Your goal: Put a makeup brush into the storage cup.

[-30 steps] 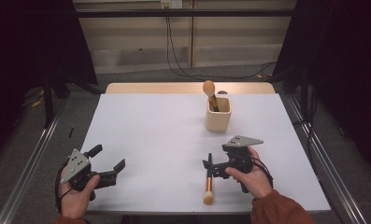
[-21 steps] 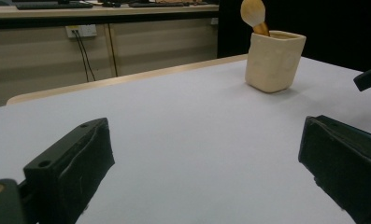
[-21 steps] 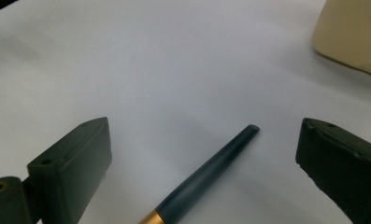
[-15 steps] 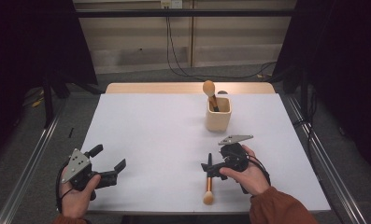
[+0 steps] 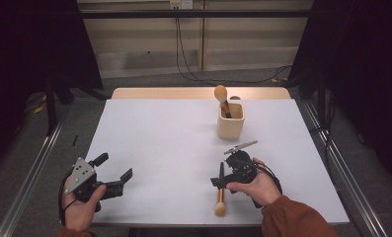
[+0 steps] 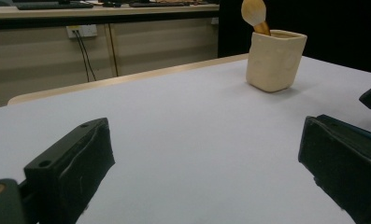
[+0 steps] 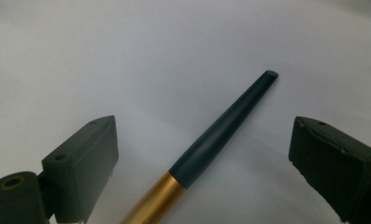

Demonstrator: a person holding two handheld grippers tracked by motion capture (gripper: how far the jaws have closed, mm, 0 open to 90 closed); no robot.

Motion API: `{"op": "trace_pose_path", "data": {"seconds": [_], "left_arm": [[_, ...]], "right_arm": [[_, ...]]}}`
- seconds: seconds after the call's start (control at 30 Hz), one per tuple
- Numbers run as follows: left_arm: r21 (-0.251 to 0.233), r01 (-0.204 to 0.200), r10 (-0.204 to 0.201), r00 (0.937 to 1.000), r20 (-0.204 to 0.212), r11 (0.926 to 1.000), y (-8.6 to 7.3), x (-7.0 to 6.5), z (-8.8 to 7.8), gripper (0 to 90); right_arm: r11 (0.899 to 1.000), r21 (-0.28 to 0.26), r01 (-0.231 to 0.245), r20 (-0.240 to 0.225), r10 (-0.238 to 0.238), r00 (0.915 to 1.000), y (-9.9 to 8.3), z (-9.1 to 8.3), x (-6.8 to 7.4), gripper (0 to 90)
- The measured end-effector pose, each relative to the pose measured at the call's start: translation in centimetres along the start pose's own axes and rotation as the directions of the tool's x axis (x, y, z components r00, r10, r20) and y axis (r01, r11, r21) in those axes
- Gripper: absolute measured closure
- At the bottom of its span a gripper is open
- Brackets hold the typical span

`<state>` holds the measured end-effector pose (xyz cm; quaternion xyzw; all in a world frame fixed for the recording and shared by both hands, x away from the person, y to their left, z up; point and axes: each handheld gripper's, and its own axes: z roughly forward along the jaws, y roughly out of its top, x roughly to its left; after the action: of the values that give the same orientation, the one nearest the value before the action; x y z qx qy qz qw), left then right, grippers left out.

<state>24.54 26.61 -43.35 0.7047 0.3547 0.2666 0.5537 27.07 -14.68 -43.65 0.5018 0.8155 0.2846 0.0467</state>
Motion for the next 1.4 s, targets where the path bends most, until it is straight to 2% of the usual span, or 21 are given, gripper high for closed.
{"op": "trace_pose_path", "data": {"seconds": [0.07, 0.23, 0.5, 0.73, 0.97, 1.03, 1.4], "left_arm": [[0.0, 0.001, -0.001, 1.0, 0.002, 1.0, 0.0, 0.0, 0.0, 3.0], [0.001, -0.002, 0.002, 1.0, 0.002, 1.0, 0.0, 0.0, 0.0, 3.0], [0.002, -0.001, 0.001, 1.0, 0.003, 1.0, 0.0, 0.0, 0.0, 3.0], [0.003, -0.004, 0.004, 1.0, 0.002, 1.0, 0.0, 0.0, 0.1, 3.0], [0.003, -0.003, 0.003, 1.0, 0.003, 1.0, 0.0, 0.0, 0.0, 3.0], [0.003, -0.003, 0.003, 1.0, 0.002, 1.0, 0.0, 0.0, 0.1, 3.0], [0.0, -0.006, 0.006, 1.0, 0.003, 1.0, 0.0, 0.0, 0.1, 3.0]], "right_arm": [[0.999, 0.034, 0.003, 0.004, -0.003, 1.0, 0.0, 0.1, 0.1, 9.4], [0.992, 0.12, -0.028, 0.002, 0.028, 0.9996, -0.1, 0.4, 0.1, 14.4], [0.985, 0.167, -0.053, -0.023, 0.057, 0.9981, -0.3, 0.6, 0.4, 21.0], [0.972, 0.224, -0.067, -0.034, 0.077, 0.9965, -0.5, 0.8, 1.3, 27.1], [0.963, 0.251, -0.096, -0.031, 0.107, 0.9937, -0.7, 0.9, 1.5, 31.6], [0.964, 0.25, -0.091, -0.034, 0.103, 0.9941, -0.8, 0.9, 1.6, 32.9], [0.951, 0.286, -0.119, -0.024, 0.131, 0.991, -1.0, 1.1, 2.2, 40.5]]}}
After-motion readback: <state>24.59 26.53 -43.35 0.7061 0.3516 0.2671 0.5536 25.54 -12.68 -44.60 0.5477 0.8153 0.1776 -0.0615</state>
